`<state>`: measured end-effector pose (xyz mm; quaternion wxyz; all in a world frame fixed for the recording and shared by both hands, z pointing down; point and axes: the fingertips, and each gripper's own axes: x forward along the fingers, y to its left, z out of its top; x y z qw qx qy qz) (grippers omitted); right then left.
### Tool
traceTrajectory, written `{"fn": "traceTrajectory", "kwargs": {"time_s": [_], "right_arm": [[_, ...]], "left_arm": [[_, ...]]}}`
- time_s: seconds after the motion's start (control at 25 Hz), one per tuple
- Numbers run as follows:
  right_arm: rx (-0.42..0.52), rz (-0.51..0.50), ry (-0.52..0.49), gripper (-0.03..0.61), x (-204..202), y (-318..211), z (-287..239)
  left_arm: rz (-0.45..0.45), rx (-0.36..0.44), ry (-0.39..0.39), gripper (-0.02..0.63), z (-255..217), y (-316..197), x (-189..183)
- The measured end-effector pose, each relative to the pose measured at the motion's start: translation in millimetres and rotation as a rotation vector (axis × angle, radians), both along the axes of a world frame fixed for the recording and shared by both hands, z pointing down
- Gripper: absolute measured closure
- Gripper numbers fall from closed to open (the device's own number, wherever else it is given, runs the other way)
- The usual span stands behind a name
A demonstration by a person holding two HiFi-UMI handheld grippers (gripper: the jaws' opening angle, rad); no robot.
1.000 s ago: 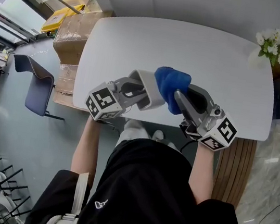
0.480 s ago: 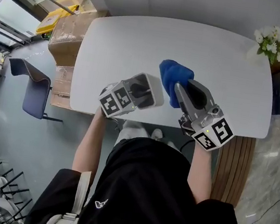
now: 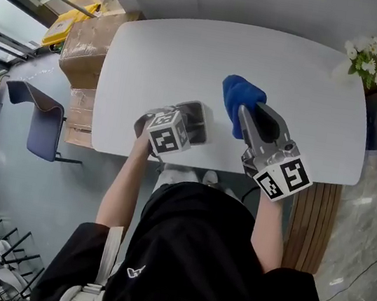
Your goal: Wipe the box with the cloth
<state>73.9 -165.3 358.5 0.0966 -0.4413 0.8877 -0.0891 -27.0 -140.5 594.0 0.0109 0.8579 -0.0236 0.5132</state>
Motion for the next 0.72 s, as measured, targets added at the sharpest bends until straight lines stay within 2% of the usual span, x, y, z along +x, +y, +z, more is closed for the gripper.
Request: {"fn": "traceTrajectory", "kwargs": {"time_s": [0.36, 0.72], "right_arm": [[-0.031, 0.05, 0.024, 0.528, -3.3, -16.7, 5.6], [-0.041, 0.078, 0.028, 0.528, 0.4, -21.6, 11.1]], "left_arm": [[0.097, 0.015, -0.127, 0.565, 28.4, -3.6, -5.9], [0.137, 0.016, -0.179, 0.563, 38.8, -7.5, 5.4]]}}
